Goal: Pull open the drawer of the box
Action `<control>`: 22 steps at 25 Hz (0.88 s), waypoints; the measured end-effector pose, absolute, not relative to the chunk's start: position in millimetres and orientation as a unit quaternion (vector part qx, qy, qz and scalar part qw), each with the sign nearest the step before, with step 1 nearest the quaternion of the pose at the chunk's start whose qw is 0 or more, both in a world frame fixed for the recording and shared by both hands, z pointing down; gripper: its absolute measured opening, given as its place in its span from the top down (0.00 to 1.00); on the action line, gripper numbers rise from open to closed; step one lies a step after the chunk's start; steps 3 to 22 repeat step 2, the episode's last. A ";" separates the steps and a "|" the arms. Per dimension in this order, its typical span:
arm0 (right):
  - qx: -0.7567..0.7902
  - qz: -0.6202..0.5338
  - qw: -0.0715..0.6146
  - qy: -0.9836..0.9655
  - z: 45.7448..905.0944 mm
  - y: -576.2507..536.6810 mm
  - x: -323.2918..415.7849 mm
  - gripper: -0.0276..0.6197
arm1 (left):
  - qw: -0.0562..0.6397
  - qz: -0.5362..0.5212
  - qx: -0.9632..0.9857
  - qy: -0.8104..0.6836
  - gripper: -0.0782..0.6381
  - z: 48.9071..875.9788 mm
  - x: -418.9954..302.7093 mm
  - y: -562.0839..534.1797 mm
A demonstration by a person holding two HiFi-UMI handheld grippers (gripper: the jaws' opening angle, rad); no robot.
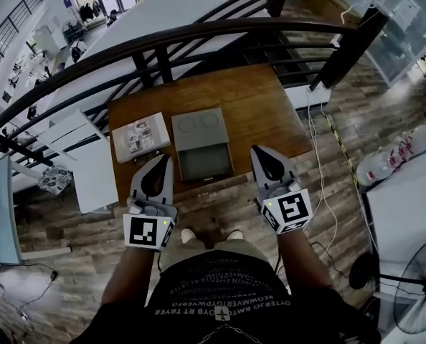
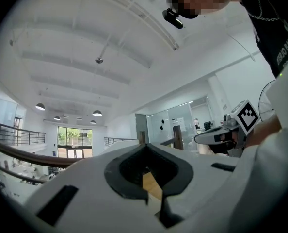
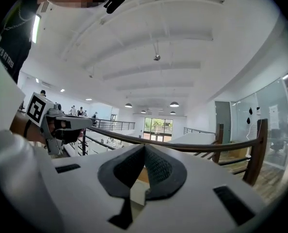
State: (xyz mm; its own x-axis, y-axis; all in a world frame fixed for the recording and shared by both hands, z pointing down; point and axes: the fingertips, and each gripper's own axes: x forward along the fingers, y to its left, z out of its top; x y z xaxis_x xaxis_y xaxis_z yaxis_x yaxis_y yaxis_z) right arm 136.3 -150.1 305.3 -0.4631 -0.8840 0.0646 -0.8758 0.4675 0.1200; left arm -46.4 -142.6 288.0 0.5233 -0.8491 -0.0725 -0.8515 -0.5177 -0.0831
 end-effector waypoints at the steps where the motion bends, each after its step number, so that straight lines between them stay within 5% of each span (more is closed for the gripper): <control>1: 0.513 -0.032 0.059 -0.856 307.5 -150.9 143.4 0.96 | 0.055 0.011 -0.870 0.489 0.89 288.0 -36.7 -144.7; 22: 0.511 -0.029 0.059 -0.857 310.0 -151.5 150.6 0.96 | 0.055 0.010 -0.870 0.491 0.89 288.2 -26.9 -146.7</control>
